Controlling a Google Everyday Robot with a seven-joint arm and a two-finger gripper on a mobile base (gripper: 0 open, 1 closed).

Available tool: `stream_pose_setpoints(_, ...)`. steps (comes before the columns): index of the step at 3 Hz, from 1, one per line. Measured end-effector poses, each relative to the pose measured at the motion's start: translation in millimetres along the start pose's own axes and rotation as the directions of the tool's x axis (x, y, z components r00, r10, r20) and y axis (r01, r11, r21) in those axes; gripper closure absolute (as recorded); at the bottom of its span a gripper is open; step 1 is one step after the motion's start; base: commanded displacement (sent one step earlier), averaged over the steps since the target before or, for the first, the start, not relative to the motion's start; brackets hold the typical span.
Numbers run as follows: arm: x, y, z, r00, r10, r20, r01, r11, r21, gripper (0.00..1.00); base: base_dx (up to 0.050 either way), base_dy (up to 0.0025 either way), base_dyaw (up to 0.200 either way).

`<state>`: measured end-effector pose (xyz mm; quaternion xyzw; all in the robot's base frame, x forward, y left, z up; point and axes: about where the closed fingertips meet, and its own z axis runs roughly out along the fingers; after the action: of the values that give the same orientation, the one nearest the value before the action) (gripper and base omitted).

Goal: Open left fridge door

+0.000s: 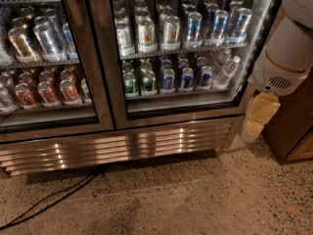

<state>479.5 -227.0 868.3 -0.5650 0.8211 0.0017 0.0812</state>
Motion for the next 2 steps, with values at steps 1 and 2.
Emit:
stream_pose_setpoints(1,-6.9,-3.2,3.4,1.000,0.001,-0.015,-0.001,1.0000,-0.009,0.00,0.000,0.00000,0.000)
stream_pose_setpoints(2,-42.9,6.0,10.5,0.997,-0.059,0.041,0.062,0.9956,-0.070,0.00,0.000,0.00000,0.000)
